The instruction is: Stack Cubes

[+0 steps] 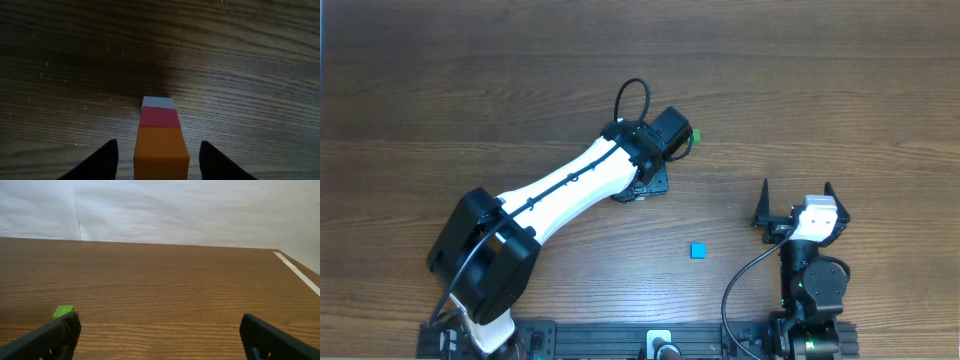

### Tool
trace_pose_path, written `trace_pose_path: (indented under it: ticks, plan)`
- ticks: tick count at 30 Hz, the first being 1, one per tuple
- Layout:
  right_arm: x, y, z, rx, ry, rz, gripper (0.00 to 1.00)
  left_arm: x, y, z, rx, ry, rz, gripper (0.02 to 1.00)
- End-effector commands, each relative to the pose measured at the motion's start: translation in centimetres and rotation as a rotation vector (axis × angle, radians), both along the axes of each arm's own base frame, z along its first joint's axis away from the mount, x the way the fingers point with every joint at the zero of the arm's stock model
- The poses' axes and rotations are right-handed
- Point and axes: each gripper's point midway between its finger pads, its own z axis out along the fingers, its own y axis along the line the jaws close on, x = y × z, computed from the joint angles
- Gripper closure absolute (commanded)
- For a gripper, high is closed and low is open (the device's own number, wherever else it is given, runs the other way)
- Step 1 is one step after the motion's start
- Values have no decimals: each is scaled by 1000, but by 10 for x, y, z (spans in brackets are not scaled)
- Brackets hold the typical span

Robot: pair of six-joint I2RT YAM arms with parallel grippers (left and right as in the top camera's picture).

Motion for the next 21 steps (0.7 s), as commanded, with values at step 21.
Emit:
trace_pose_path:
  ticks: [21]
  plan:
    - [0, 1, -2, -4, 2, 4, 7, 38, 84, 208, -178, -577, 164, 20]
